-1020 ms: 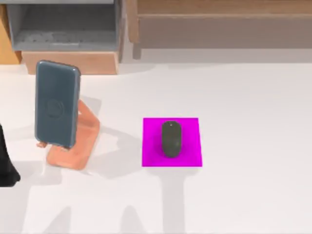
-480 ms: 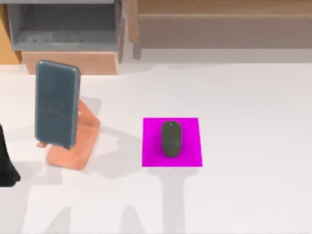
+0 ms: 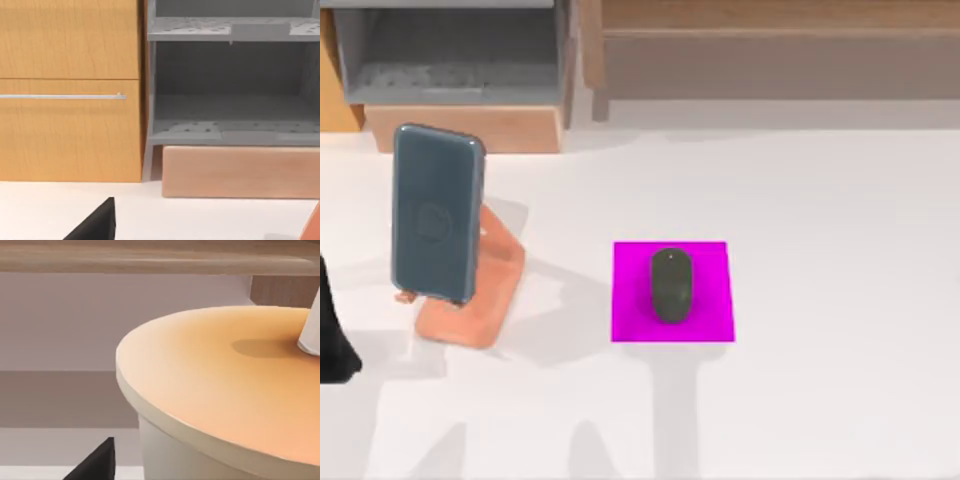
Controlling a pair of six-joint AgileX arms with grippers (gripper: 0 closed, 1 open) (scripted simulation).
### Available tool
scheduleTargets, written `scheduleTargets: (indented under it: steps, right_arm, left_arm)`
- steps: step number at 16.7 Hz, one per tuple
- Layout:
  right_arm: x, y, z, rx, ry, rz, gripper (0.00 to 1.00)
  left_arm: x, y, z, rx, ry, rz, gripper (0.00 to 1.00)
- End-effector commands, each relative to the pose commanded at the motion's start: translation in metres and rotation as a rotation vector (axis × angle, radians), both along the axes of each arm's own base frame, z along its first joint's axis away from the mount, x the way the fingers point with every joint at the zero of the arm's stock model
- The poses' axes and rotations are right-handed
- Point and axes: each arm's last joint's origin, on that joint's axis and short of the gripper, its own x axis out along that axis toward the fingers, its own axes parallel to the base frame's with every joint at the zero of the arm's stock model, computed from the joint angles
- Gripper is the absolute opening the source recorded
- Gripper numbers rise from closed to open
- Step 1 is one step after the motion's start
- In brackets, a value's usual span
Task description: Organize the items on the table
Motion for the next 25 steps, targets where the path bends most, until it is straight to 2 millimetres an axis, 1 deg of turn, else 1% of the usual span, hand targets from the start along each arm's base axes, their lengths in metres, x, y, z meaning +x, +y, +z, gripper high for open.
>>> scheduleTargets:
  steps: [4,17,18,25]
  right_arm:
    - [0.0008,0.0,0.0,0.0,0.0,0.0,1.0]
    - [0.0008,0.0,0.0,0.0,0.0,0.0,0.02]
    - [0.0008,0.0,0.0,0.0,0.0,0.0,0.0]
    - [0.0008,0.0,0.0,0.0,0.0,0.0,0.0]
  left_arm:
    - [0.0,0.0,0.0,0.0,0.0,0.0,1.0]
    - [0.0,0.0,0.0,0.0,0.0,0.0,1.0]
    - [0.0,0.0,0.0,0.0,0.0,0.0,1.0]
    - [0.0,0.0,0.0,0.0,0.0,0.0,1.0]
